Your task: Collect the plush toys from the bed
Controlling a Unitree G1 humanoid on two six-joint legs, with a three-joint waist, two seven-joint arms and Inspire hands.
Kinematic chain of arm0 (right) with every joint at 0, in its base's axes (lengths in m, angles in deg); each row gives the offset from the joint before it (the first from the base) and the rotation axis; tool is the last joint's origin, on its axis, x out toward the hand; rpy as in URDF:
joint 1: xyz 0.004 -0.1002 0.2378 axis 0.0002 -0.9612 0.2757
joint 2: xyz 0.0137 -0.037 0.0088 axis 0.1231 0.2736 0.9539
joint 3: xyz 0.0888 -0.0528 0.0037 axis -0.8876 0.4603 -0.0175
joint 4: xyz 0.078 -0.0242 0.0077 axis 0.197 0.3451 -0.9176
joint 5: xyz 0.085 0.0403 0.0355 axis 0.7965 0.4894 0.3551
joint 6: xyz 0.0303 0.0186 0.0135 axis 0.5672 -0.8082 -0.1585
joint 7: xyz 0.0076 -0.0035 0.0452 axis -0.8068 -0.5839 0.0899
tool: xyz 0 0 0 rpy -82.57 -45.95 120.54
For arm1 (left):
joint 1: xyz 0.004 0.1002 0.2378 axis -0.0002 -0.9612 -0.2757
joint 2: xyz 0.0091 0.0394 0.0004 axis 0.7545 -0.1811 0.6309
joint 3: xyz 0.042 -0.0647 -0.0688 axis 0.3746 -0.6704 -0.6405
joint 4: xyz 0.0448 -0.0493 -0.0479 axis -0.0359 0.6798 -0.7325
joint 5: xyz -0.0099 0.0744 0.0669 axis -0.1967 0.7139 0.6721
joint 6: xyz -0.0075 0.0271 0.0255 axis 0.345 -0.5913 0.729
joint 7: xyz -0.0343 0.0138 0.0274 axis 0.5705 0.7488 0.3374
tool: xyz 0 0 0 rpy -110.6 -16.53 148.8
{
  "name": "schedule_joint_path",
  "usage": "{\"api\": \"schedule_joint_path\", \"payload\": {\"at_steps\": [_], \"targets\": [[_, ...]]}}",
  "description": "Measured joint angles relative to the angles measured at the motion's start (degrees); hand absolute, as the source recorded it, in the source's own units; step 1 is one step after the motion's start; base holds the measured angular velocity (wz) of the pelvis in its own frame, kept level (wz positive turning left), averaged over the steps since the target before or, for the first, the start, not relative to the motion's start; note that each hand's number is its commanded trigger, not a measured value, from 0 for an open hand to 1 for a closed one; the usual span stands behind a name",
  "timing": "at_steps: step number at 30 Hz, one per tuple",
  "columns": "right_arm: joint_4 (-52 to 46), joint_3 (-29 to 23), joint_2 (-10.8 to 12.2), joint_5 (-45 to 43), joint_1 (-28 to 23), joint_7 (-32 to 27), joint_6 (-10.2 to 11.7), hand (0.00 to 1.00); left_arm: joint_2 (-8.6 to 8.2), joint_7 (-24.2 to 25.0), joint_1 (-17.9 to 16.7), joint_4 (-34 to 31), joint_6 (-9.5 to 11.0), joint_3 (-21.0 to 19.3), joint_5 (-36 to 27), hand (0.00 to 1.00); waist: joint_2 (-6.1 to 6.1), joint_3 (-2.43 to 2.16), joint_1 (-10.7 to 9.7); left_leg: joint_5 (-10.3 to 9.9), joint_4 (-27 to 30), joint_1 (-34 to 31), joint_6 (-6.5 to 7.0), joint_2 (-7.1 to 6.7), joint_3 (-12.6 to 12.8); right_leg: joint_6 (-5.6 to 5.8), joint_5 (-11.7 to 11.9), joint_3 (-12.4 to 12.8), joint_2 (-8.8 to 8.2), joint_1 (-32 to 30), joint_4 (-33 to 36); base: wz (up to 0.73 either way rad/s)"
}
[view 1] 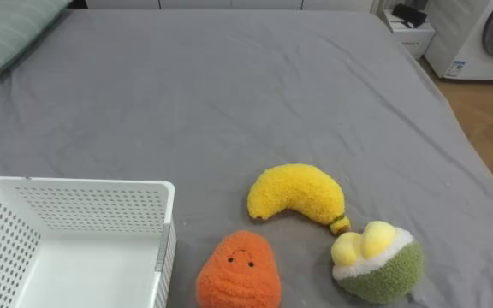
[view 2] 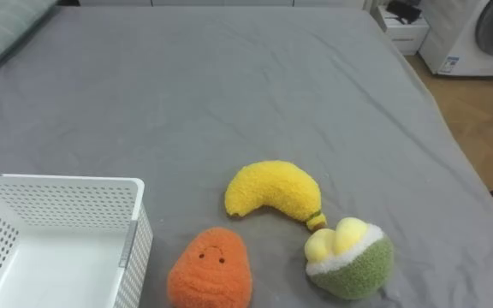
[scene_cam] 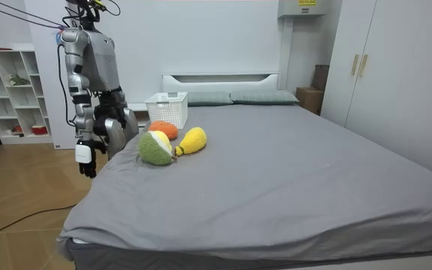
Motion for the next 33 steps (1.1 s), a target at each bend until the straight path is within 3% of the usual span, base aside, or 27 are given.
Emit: {"api": "schedule_joint_path", "payload": {"at_steps": [16, 20, 28, 33], "targets": [[0.3, -0.23, 0.26, 0.8, 0.34, -0.5, 0.17, 0.0, -0.08, 0.17, -0.24, -0.59, 0.27, -0.53, 2.14, 0.0, -0.25, 0.03, -0.02, 0.0, -0.05, 0.14, 0.0, 0.03, 0.22, -0.01, 0.01, 0.33, 0.09, 0.03, -0.03, 0.0], [0.29, -0.81, 0.22, 5.31, -0.83, -0.42, 0.09, 0.0, -0.15, 0.17, -0.75, -0.66, 0.14, -1.8, 2.14, 0.0, -0.25, 0.03, -0.09, 0.0, -0.23, 0.55, 0.0, 0.03, 0.32, -0.01, 0.01, 0.27, 0.08, 0.38, -0.01, 0.0], [0.25, -8.35, 0.17, 16.3, -4.24, -0.93, 0.04, 0.0, 0.03, 0.14, -0.66, -1.03, 0.21, -5.04, 2.13, 0.0, -0.55, -0.01, -1.02, 0.0, -0.17, 1.01, 0.0, 0.04, 0.26, 0.02, -0.07, 0.35, 0.08, 0.87, -0.01, 0.0], [-0.04, -19.04, -0.5, 19.72, -5.13, -3.58, 0.2, 0.0, 0.22, 0.07, -0.87, -1.44, 1.18, -9.76, 2.21, 0.0, -1.43, 0.01, -2.09, -0.03, -0.06, 1.17, 0.03, 0.05, 0.26, 0.04, -0.02, 0.76, 0.16, 0.96, 0.0, -0.02]]}}
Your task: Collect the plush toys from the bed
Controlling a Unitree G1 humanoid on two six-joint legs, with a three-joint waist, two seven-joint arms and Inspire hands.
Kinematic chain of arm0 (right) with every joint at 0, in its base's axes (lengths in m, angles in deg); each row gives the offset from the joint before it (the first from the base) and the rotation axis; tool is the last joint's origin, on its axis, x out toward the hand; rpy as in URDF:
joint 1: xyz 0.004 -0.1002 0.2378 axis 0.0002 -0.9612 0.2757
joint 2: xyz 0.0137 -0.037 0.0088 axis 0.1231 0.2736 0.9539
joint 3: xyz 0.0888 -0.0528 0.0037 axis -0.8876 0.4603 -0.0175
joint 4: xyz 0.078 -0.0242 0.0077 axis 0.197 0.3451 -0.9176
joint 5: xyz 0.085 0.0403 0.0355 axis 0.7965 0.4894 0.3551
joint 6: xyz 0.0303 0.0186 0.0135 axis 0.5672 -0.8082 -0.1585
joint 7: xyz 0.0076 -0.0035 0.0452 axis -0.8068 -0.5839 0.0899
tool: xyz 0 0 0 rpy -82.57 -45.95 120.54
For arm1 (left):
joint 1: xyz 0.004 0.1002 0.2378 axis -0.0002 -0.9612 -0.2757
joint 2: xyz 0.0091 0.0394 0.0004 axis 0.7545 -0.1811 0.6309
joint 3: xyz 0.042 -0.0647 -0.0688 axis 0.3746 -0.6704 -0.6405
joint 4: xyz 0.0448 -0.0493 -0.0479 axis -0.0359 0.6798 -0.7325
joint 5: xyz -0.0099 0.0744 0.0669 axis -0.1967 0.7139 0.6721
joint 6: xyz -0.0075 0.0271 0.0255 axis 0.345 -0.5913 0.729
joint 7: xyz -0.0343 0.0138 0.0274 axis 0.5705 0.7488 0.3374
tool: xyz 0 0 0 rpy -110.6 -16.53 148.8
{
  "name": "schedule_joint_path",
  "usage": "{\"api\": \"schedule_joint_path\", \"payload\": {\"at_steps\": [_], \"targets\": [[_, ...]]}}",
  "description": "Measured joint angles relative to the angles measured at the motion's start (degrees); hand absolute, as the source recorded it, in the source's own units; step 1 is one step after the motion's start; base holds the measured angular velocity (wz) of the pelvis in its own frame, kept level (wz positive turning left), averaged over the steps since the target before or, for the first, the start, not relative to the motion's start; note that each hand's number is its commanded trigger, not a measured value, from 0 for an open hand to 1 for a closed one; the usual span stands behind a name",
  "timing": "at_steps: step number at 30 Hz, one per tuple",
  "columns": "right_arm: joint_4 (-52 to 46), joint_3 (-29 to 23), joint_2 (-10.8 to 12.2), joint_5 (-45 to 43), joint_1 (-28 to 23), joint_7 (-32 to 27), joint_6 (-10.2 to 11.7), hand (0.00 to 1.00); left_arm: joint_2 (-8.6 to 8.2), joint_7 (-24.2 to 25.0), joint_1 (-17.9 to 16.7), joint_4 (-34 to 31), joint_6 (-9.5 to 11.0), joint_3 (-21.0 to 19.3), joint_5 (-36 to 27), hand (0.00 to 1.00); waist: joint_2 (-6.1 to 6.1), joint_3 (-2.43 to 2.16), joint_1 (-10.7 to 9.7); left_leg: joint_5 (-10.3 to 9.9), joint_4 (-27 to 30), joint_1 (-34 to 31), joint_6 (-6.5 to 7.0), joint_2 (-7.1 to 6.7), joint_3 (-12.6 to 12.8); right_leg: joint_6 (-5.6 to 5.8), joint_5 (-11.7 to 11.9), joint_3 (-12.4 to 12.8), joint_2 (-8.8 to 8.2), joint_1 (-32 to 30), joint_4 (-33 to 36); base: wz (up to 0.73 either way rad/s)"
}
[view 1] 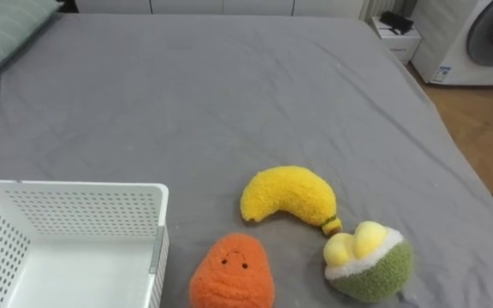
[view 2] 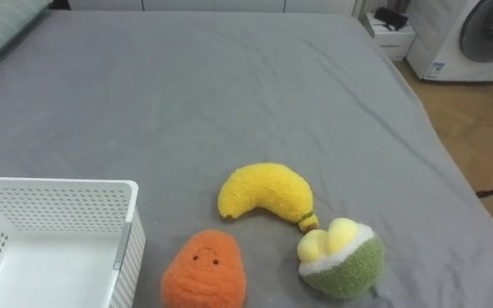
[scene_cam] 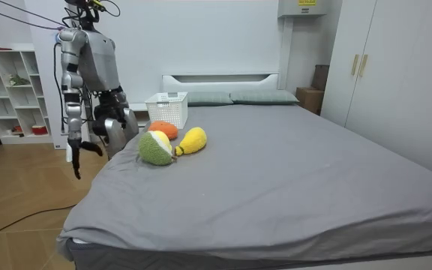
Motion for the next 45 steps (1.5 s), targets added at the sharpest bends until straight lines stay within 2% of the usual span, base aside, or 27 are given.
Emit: {"api": "schedule_joint_path", "payload": {"at_steps": [3, 6, 12, 16, 20, 24, 27, 33, 40, 45], "targets": [[-2.46, -4.88, -1.19, 3.35, -0.4, -2.84, 0.11, 0.0, 0.18, -0.09, 0.01, -0.3, 0.75, -3.41, 0.09, 0.0, -0.02, -0.01, 0.04, -0.03, -0.1, 0.1, 0.05, 0.03, 0.68, 0.09, 0.1, 0.22, -0.01, -0.03, 0.02, -0.06], [-5.6, -8.05, -2.12, 3.35, 0.25, -5.94, 0.85, 0.0, 0.75, -0.18, -0.06, -0.64, 0.84, -4.05, 0.03, 0.0, -0.17, -0.06, -0.09, -0.06, -0.13, 0.11, 0.1, 0.02, 0.89, 0.11, 0.12, 0.41, -0.03, -0.07, 0.17, -0.04], [-11.71, -8.26, -4.54, 4.07, 3.75, -11.21, 2.25, 0.0, 1.1, 0.1, -0.4, -0.68, 1.66, -4.03, -0.06, 0.0, -0.87, -0.07, 0.17, -0.06, -0.43, 0.69, 0.11, 0.02, 1.51, 0.22, 0.28, 1.17, 0.09, -0.08, 0.15, -0.06], [-18.31, -8.21, -4.74, 0.85, 5.45, -14.47, 2.55, 0.0, 1.1, 0.12, -0.79, -0.7, 1.73, -3.27, -0.11, 0.0, -1.33, -0.09, 0.04, -0.06, -0.41, 0.59, 0.11, 0.02, 1.82, 0.24, 0.33, 1.26, 0.06, -0.29, 0.2, -0.03], [-30.06, -7.89, -4.65, -1.74, 5.39, -18.0, 4.14, 0.0, 1.12, 0.09, -0.53, -0.78, 3.41, -1.89, -0.07, 0.0, -1.47, -0.1, 0.48, -0.03, -0.4, -0.14, 0.15, -0.03, 1.95, 0.28, 0.47, 1.35, 0.01, -1.17, 0.37, -0.01], [-44.71, -4.8, -4.21, -8.38, 5.3, -19.68, 4.64, 0.0, 1.12, 0.09, -0.62, -0.8, 3.59, -0.9, 0.11, 0.0, -1.35, -0.05, 0.63, -0.03, -0.57, -0.25, 0.15, 0.04, 2.51, 0.21, 0.5, 1.39, -0.03, -1.82, 0.87, -0.07], [-51.67, -1.42, -4.23, -12.71, 4.37, -20.03, 6.54, 0.0, 1.12, 0.08, -0.76, -0.85, 4.37, 1.37, 0.11, 0.0, -1.34, -0.04, 1.32, -0.03, -0.65, -0.28, 0.15, 0.04, 2.6, 0.21, 0.5, 1.52, -0.01, -1.91, 0.85, -0.01], [-62.13, 1.91, -3.53, -14.98, 4.18, -19.94, 6.74, 0.0, 1.19, 0.18, -0.97, -0.78, 4.48, 2.59, 0.08, 0.0, -0.73, -0.07, 2.24, -0.03, -0.93, -0.23, 0.16, 0.03, 2.61, 0.21, 0.5, 1.48, -0.02, -1.88, 0.88, 0.0], [-64.79, 5.44, -3.64, -15.44, 4.23, -16.09, 7.58, 0.0, 1.14, 0.23, -0.85, -0.78, 4.41, 3.68, 0.06, 0.0, -0.12, 0.0, 3.22, -0.02, -0.99, -0.23, 0.16, 0.03, 2.66, 0.19, 0.53, 1.37, -0.06, -1.91, 0.88, 0.0], [-64.8, 9.09, -3.37, -24.35, 4.22, -11.75, 7.43, 0.0, 0.98, 0.21, -0.9, -0.74, 3.09, 3.72, 0.51, 0.0, 0.78, 0.12, 3.4, 0.01, -0.99, -0.31, 0.2, 0.03, 2.55, 0.19, 0.53, 1.09, -0.15, -1.9, 0.87, 0.0]]}}
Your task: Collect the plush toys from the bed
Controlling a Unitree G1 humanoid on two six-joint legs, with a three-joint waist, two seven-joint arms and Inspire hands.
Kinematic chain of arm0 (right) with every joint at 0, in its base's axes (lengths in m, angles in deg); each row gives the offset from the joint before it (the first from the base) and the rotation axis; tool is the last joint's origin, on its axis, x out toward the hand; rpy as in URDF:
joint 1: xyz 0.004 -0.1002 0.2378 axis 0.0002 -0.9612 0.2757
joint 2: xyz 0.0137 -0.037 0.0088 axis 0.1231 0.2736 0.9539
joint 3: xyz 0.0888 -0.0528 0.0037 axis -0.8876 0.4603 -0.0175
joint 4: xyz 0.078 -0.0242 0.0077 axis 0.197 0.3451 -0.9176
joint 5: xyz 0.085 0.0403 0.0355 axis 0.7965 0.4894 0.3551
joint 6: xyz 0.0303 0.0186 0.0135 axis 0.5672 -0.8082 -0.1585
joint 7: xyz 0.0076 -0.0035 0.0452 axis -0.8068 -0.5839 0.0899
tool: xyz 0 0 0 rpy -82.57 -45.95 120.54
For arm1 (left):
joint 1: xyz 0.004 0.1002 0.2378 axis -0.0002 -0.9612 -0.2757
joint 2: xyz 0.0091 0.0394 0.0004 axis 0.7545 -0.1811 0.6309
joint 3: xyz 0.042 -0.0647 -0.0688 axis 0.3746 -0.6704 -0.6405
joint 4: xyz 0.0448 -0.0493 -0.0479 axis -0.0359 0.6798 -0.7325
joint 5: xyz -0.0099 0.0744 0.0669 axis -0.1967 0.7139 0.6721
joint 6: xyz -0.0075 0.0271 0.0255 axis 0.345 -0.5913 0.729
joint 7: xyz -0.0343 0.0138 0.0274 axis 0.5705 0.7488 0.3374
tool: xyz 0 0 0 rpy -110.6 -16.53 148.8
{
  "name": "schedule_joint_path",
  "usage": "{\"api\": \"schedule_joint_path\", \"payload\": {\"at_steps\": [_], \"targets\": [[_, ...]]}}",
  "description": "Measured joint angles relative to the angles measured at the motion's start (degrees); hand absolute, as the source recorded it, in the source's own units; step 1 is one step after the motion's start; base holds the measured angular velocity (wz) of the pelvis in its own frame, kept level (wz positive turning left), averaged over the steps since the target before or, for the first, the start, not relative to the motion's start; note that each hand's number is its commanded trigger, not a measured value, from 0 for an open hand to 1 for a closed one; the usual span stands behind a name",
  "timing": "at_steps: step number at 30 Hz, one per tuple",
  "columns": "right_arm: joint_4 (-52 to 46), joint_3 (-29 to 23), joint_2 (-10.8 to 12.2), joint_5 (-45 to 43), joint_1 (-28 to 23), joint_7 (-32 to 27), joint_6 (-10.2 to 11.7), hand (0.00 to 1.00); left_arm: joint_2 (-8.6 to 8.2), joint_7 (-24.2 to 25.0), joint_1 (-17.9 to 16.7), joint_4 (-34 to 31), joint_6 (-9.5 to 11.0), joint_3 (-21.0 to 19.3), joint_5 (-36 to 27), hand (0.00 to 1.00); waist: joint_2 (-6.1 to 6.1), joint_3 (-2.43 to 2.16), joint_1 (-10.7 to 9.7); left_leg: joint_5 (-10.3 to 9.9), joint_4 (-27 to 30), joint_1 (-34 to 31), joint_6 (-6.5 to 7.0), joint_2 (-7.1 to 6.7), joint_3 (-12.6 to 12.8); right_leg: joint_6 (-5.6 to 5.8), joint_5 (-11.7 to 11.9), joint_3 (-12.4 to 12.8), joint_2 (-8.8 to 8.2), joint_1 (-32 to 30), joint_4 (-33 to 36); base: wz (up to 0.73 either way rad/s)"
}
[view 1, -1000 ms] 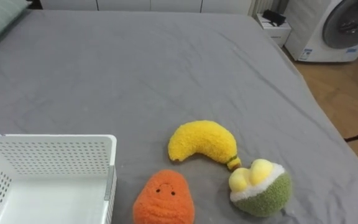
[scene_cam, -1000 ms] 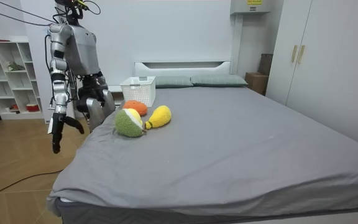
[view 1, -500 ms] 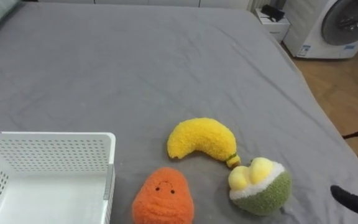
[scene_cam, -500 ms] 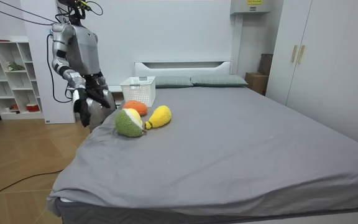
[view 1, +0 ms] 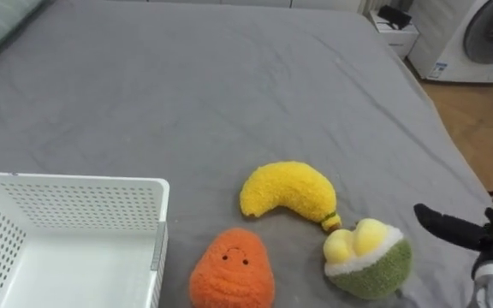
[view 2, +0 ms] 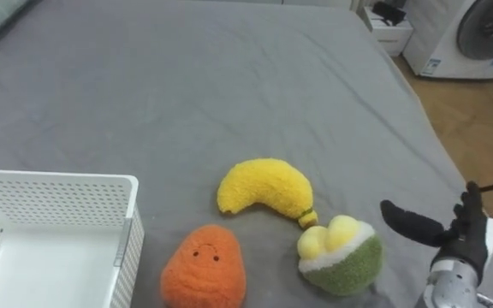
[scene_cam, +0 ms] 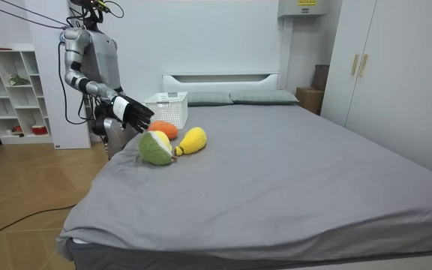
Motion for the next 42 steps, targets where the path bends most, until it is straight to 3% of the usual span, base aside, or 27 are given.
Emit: {"api": "schedule_joint_path", "payload": {"at_steps": [12, 18, 25, 32, 33, 34, 35, 36, 42], "targets": [[1.71, 5.59, 0.33, -13.96, -0.06, 10.45, -0.29, 0.0, -0.01, 0.26, 0.0, -0.09, -0.48, 1.29, 1.01, 0.0, -0.41, -0.33, -0.02, 0.02, 0.13, 0.13, 0.02, -0.02, -0.56, -0.05, 0.04, -0.35, -0.06, 0.37, -0.09, 0.01], [7.17, 6.12, 0.37, -18.88, -0.06, 15.56, -3.24, 0.0, 0.03, 0.96, -0.1, -0.43, -1.05, 2.13, 1.04, 0.0, -1.14, -0.36, 0.26, 0.02, 0.63, 0.03, 0.02, -0.07, -1.42, -0.04, 0.11, -1.38, -0.24, 1.17, -0.64, 0.08], [9.29, 6.05, 0.35, -27.25, -0.03, 19.45, -4.45, 0.0, 0.06, 2.24, -0.02, -2.07, -2.43, 2.1, 2.86, 0.0, -1.06, -0.33, 0.17, 0.03, 1.0, -0.51, 0.1, -0.08, -2.4, 0.15, 0.0, -3.03, -0.75, 1.76, -0.96, 0.12], [15.95, 5.52, -0.25, -31.51, 0.76, 24.09, -5.6, 0.0, 0.02, 2.73, -0.05, -3.6, -4.1, 0.93, 3.49, 0.0, -1.88, -0.72, 1.65, 0.12, 1.1, -0.73, 0.24, -0.61, -3.35, 0.16, 0.0, -4.04, -0.9, 2.29, -0.99, 0.08], [17.86, 5.49, -0.52, -31.62, 1.32, 24.31, -5.37, 0.14, -0.04, 2.73, 0.02, -3.6, -4.08, 0.94, 3.54, 0.0, -2.09, -0.66, 1.88, 0.11, 1.19, -0.7, 0.24, -0.61, -3.4, 0.16, -0.01, -4.04, -0.91, 2.31, -1.24, 0.04], [18.96, 5.49, -0.59, -31.79, 1.79, 24.39, -5.34, 0.42, -0.08, 2.72, 0.02, -3.57, -4.08, 0.94, 3.54, 0.0, -2.2, -0.63, 1.89, 0.11, 1.29, -0.74, 0.24, -0.61, -3.43, 0.16, -0.01, -4.05, -0.91, 2.33, -1.33, 0.0], [21.13, 5.42, -0.69, -32.1, 2.49, 24.4, -5.15, 0.77, -0.14, 2.71, 0.0, -3.35, -4.08, 0.95, 3.54, 0.0, -2.32, -0.6, 1.91, 0.11, 1.48, -0.75, 0.25, -0.6, -3.5, 0.21, 0.09, -4.12, -0.91, 2.58, -1.63, 0.03], [22.67, 5.38, -0.89, -32.31, 2.92, 24.39, -5.12, 1.0, -0.19, 2.69, -0.03, -3.11, -4.08, 0.95, 3.54, 0.0, -2.36, -0.6, 1.95, 0.09, 1.56, -0.72, 0.28, -0.61, -3.61, 0.26, 0.14, -4.2, -0.92, 2.77, -1.79, 0.04], [25.87, 5.01, -2.33, -32.92, 4.18, 22.91, -4.57, 1.0, -0.18, 1.96, 0.61, -2.17, -4.08, 1.18, 3.55, 0.0, -2.26, -0.61, 1.91, 0.02, 1.57, -0.85, 0.39, -0.69, -4.26, 0.3, 0.16, -4.63, -0.98, 2.86, -1.88, 0.02]]}}
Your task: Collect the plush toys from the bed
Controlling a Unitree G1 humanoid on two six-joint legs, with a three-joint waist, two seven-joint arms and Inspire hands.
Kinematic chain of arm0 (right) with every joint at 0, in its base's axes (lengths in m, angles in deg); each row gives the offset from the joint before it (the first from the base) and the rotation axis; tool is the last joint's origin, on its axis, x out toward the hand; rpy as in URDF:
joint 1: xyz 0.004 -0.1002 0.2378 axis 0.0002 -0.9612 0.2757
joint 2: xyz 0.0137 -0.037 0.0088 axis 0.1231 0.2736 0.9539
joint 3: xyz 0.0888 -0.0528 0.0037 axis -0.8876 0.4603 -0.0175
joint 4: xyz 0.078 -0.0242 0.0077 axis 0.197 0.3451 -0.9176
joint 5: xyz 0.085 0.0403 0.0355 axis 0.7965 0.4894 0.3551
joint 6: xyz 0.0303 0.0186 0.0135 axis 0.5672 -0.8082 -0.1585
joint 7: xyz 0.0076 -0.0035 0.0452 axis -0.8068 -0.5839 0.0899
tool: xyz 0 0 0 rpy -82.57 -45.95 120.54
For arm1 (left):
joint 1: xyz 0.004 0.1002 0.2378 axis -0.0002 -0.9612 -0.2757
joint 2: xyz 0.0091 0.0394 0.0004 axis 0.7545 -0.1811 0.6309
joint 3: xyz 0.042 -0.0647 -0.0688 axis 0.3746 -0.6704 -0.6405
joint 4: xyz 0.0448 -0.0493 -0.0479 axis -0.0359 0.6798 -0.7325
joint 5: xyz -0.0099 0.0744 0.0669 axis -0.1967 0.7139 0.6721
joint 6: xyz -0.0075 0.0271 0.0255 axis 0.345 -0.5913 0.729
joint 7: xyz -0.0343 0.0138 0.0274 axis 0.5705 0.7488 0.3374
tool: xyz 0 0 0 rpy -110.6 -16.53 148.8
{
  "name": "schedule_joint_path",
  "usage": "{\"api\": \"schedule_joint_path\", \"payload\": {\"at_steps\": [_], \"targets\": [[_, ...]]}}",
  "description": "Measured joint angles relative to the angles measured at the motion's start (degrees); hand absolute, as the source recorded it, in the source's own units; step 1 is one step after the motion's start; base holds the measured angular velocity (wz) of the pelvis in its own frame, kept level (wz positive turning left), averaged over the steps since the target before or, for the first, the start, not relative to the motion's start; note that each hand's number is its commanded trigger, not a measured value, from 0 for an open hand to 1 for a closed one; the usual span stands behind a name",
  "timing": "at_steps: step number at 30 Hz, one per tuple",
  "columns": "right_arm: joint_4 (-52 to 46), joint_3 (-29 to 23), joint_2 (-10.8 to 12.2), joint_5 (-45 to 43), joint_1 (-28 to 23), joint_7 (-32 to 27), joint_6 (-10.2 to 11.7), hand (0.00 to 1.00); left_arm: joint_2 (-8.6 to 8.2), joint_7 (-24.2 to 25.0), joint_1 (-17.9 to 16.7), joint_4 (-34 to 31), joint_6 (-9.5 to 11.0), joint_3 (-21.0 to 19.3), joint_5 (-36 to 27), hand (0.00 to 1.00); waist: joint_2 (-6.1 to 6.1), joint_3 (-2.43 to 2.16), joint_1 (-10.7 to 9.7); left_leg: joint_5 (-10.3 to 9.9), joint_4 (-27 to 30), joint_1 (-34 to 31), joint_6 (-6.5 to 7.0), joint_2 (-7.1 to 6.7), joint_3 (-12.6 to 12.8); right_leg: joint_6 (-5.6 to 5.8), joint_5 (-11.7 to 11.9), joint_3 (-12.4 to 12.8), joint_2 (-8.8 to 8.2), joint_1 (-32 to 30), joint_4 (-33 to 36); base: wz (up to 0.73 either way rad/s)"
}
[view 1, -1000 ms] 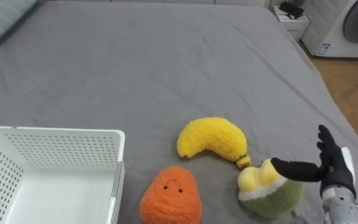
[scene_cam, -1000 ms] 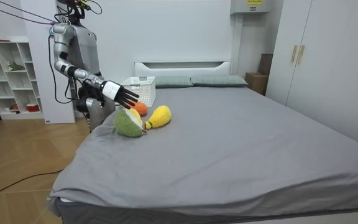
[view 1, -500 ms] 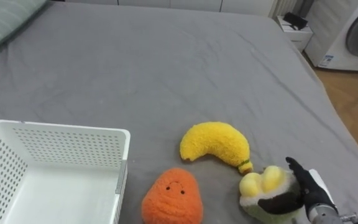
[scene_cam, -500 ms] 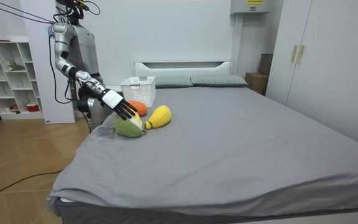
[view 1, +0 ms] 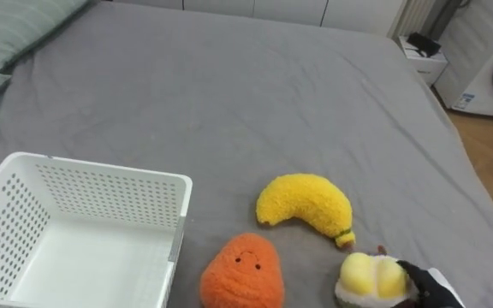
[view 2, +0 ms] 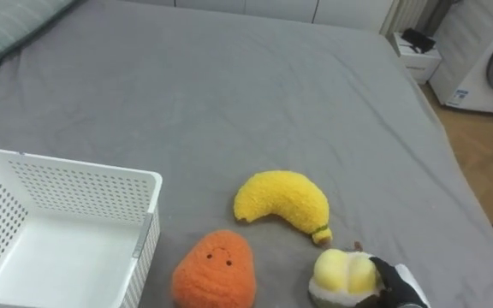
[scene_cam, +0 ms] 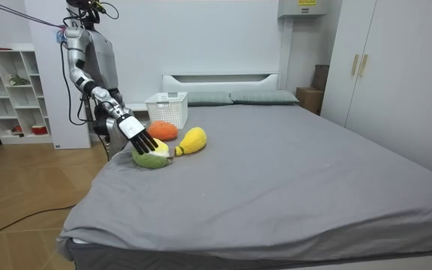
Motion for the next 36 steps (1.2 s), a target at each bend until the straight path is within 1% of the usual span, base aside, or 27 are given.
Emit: {"api": "schedule_joint_path", "payload": {"at_steps": [4, 6, 9, 11, 14, 20, 22, 23, 24, 26, 27, 29, 32, 34, 36], "targets": [[2.0, -0.21, -0.32, -0.01, 1.03, -0.62, 0.06, 1.0, -0.02, -0.34, 0.17, 0.0, 0.0, 0.0, 0.0, 0.0, 0.21, -0.03, 0.05, -0.01, -0.21, 0.0, 0.0, 0.02, -0.11, -0.03, 0.01, -0.11, 0.08, 0.01, -0.06, 0.0], [2.5, -0.27, -0.21, 0.02, 1.19, -1.14, 0.08, 1.0, -0.07, -0.86, 0.46, -0.02, 0.0, -0.05, 0.0, 0.0, 0.54, -0.08, 0.4, 0.0, -0.49, 0.05, -0.01, 0.01, -0.12, -0.04, 0.02, -0.15, 0.09, -0.01, -0.09, 0.0], [3.19, -0.26, -0.1, 0.02, 1.25, -1.6, 0.07, 1.0, -0.05, -1.0, 0.74, -0.05, 0.01, -0.12, 0.02, 0.0, 0.81, -0.02, 0.85, 0.0, -0.59, 0.05, -0.01, -0.02, -0.11, -0.06, 0.04, -0.16, 0.09, 0.03, -0.08, 0.0], [3.36, -0.24, 0.33, 0.05, 1.24, -1.72, 0.15, 1.0, -0.05, -1.0, 0.77, -0.04, 0.01, -0.18, 0.18, 0.0, 0.81, 0.01, 1.04, 0.0, -0.63, 0.09, 0.0, -0.04, -0.13, -0.06, 0.04, -0.15, 0.08, 0.02, -0.15, 0.0], [3.35, -0.25, 0.62, 0.18, 1.16, -1.74, 0.82, 1.0, -0.06, -1.0, 0.73, -0.03, 0.01, -0.21, 0.48, 0.0, 0.77, 0.03, 1.1, 0.01, -0.63, 0.14, 0.0, -0.09, -0.21, -0.03, 0.03, -0.14, 0.05, 0.11, -0.18, 0.0], [2.66, -0.19, 0.8, 0.82, 0.96, 0.14, 0.75, 1.0, 0.01, -1.01, 0.6, -0.08, 0.11, -0.24, 0.51, 0.0, 0.42, 0.28, 1.0, 0.06, -0.7, 0.69, 0.08, -0.2, -0.24, 0.13, -0.16, -0.18, -0.13, 0.33, -0.07, 0.0], [0.61, -0.22, 0.79, 0.74, 0.41, 0.88, 0.26, 1.0, 0.01, -0.88, 0.44, -0.31, 0.26, -0.28, 0.47, 0.0, 0.27, 0.33, 0.96, 0.09, -0.85, 0.83, 0.13, -0.22, -0.23, 0.22, -0.23, -0.13, -0.23, 0.26, 0.06, 0.0], [-1.9, -0.22, 0.78, 0.71, -0.33, 1.4, -0.14, 1.0, 0.02, -0.83, 0.45, -0.79, 0.35, -0.3, 0.47, 0.0, 0.21, 0.37, 0.96, 0.13, -1.02, 0.75, 0.2, -0.2, -0.22, 0.25, -0.25, -0.12, -0.29, 0.11, 0.15, 0.0], [-3.69, -0.24, 0.78, 0.73, -0.64, 1.79, -0.15, 1.0, 0.05, -0.75, 0.03, -1.39, 0.4, -0.36, 0.47, 0.0, 0.12, 0.4, 0.61, 0.14, -1.07, 0.62, 0.22, -0.19, -0.21, 0.29, -0.25, -0.11, -0.34, 0.03, 0.18, 0.0], [-6.99, -0.57, 0.77, 0.91, -1.25, 2.54, -0.34, 1.0, 0.17, -0.25, -0.17, -1.49, 0.61, -0.64, 0.43, 0.0, 0.18, 0.32, 0.16, 0.1, -1.02, 0.4, 0.28, -0.2, -0.14, 0.4, -0.23, -0.12, -0.42, -0.03, 0.14, 0.02], [-8.85, -0.91, 0.76, 1.05, -1.32, 2.73, -0.33, 1.0, 0.22, 0.13, -0.26, -1.48, 0.71, -0.89, 0.41, 0.0, -0.03, 0.38, -0.49, 0.08, -0.98, 0.18, 0.32, -0.24, -0.13, 0.48, -0.19, -0.12, -0.46, -0.08, 0.1, 0.03], [-11.35, -1.93, 0.75, 0.96, -1.51, 2.77, -0.4, 1.0, 0.22, 0.2, -0.16, -1.37, 0.99, -1.6, 0.42, 0.0, -0.06, 0.18, -0.76, 0.11, -0.92, -0.08, 0.37, -0.29, -0.04, 0.6, -0.07, 0.0, -0.51, -0.02, 0.26, 0.0], [-14.22, -2.98, 0.57, 0.96, -1.7, 2.77, -0.62, 1.0, 0.32, 0.19, -0.22, -1.04, 1.23, -2.59, 0.43, 0.0, -0.39, 0.25, -1.13, 0.11, -0.92, 0.06, 0.38, -0.35, 0.23, 0.7, -0.01, 0.26, -0.56, 0.12, 0.1, -0.02], [-16.12, -4.01, 0.57, 0.9, -2.02, 2.9, -0.76, 1.0, 0.11, 0.23, -0.21, -0.82, 1.22, -2.62, 0.45, 0.0, -0.4, 0.27, -1.17, 0.1, -0.94, 0.09, 0.39, -0.41, 0.38, 0.81, 0.06, 0.57, -0.58, 0.09, 0.12, -0.07], [-19.81, -4.76, 0.24, 0.61, -2.3, 3.04, -1.44, 1.0, 0.03, 0.33, -0.25, -0.76, 1.21, -3.16, 0.45, 0.0, -0.49, 0.25, -1.5, 0.1, -1.0, 0.3, 0.4, -0.43, 0.35, 0.88, 0.12, 1.02, -0.57, -0.23, 0.15, -0.07]]}}
